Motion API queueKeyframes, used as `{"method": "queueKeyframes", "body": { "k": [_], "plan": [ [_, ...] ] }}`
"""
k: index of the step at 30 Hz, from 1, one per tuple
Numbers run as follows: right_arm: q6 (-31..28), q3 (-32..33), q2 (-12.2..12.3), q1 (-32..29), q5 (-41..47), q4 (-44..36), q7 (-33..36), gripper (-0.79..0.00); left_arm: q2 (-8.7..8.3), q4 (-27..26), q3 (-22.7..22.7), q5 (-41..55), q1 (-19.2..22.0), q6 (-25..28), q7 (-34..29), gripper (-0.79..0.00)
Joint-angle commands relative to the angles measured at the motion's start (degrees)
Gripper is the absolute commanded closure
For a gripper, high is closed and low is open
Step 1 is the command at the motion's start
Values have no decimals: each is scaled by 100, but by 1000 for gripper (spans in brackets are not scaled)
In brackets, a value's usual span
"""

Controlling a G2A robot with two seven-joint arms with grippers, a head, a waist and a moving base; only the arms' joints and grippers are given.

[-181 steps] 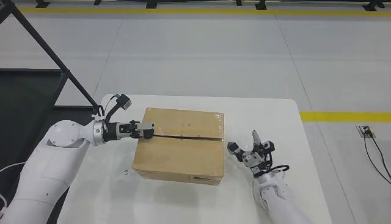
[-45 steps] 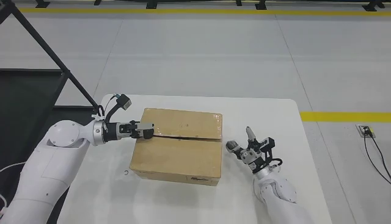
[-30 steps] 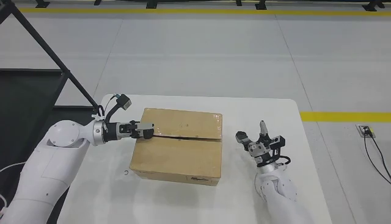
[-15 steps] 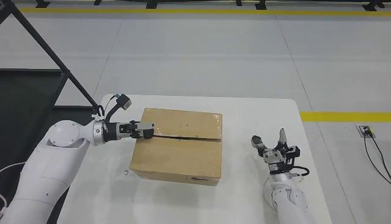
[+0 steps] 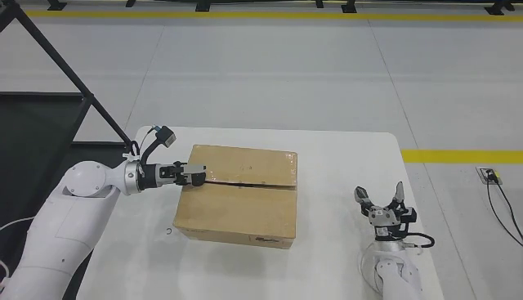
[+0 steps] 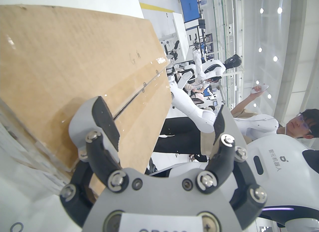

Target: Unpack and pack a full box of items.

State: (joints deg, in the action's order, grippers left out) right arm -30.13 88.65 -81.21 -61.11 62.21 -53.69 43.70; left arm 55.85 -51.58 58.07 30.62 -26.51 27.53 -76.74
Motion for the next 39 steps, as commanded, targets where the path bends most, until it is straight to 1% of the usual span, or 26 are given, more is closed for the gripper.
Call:
{"method": "queueKeyframes", "body": {
  "k": [1,4,7,13,18,23,27,32,36,39],
  "plan": [
    [-63,-1,-1,-22,-54,-95,18,-785,0,0,0,0,0,0,0,-785],
    [-213,-66,-12,-100,-271,-384,-95,-785,0,0,0,0,0,0,0,-785],
    [-299,-147,-20,-220,-580,-861,-331,-785,0,0,0,0,0,0,0,-785],
    [-268,-369,-38,-531,-1450,-2070,-1140,-785,0,0,0,0,0,0,0,-785],
    [-75,-573,-59,-731,-2085,-2952,-1755,-785,0,0,0,0,0,0,0,-785],
    [288,-844,-92,-748,-2690,-3622,-2385,-785,0,0,0,0,0,0,0,-785],
    [723,-1066,-120,-579,-3178,-3937,-2856,-785,0,0,0,0,0,0,0,-785],
    [1270,-1508,-185,-194,-3617,-4021,-3268,-785,0,0,0,0,0,0,0,-785],
    [1635,-1851,-233,53,-3698,-4018,-3220,-785,0,0,0,0,0,0,0,-785],
    [1692,-1896,-238,96,-3740,-4031,-3186,-785,0,0,0,0,0,0,0,-785]
  ]
}}
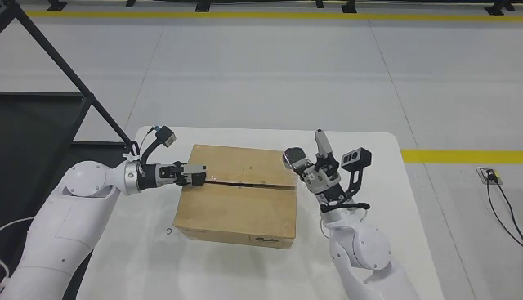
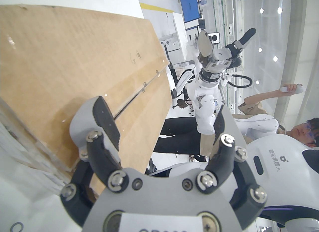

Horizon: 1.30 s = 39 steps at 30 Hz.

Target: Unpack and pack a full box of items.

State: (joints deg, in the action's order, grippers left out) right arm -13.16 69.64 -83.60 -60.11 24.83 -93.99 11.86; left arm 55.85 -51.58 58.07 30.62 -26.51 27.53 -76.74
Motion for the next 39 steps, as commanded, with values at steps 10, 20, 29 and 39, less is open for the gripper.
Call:
{"method": "queueKeyframes", "body": {
  "k": [10,20,29,39],
  "plan": [
    [-6,6,1,-3,-3,-1,-1,-785,0,0,0,0,0,0,0,-785],
    [200,-242,-44,207,-196,-56,-80,-785,0,0,0,0,0,0,0,-785],
    [760,-605,-152,870,-202,274,-90,-785,0,0,0,0,0,0,0,-785],
    [1127,-1106,-324,1556,-337,811,-294,-785,0,0,0,0,0,0,0,-785]
  ]
}}
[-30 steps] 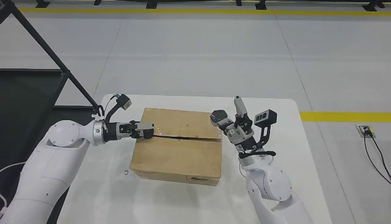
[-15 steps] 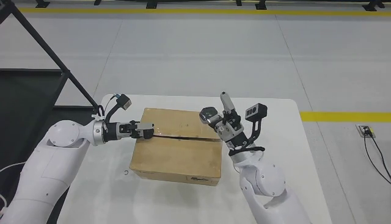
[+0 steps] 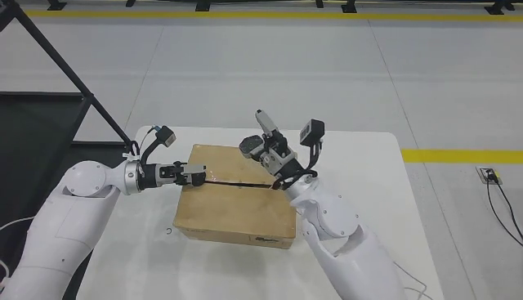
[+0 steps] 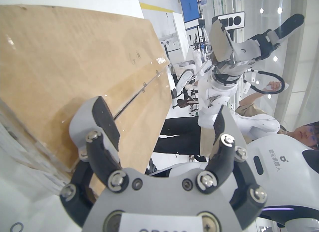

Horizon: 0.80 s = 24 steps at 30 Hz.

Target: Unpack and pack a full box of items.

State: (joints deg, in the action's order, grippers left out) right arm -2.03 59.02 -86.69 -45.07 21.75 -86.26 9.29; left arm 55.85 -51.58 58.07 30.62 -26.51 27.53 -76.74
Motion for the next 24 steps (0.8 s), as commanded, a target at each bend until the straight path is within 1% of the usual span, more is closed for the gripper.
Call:
{"method": "queueKeyframes", "body": {
  "k": [1,4,6,13,24],
  "plan": [
    [24,-98,-37,102,-24,76,-63,-785,0,0,0,0,0,0,0,-785],
    [12,-210,-90,228,-65,197,-150,-785,0,0,0,0,0,0,0,-785],
    [9,-243,-119,297,-69,273,-179,-785,-16,-101,43,-58,-76,-41,173,-785],
    [0,-274,-187,419,-50,506,-136,-785,-179,-377,459,-291,-349,-165,483,-785],
    [160,-451,-310,632,-182,681,-131,-785,-365,-726,911,-537,-761,-328,587,-785]
  ]
}}
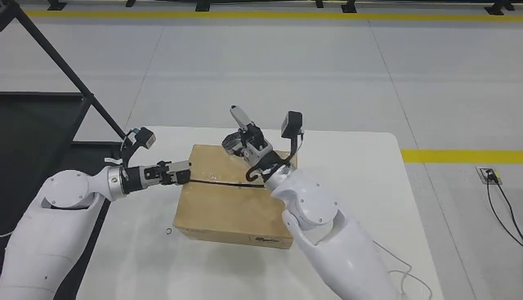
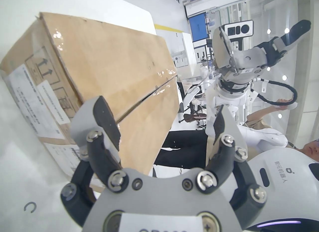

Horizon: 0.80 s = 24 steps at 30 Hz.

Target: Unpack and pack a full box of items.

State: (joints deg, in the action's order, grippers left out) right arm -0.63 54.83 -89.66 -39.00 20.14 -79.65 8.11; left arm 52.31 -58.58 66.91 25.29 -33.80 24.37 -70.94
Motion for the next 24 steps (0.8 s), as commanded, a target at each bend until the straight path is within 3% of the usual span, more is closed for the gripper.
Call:
{"method": "queueKeyframes", "body": {
  "k": [1,24],
  "plan": [
    [39,-66,-30,55,-36,48,-20,-785,-20,-64,51,-14,-61,-31,6,-785],
    [465,-728,-440,664,-417,1008,-65,-785,-182,-537,506,48,-560,-133,-96,-785]
  ]
}}
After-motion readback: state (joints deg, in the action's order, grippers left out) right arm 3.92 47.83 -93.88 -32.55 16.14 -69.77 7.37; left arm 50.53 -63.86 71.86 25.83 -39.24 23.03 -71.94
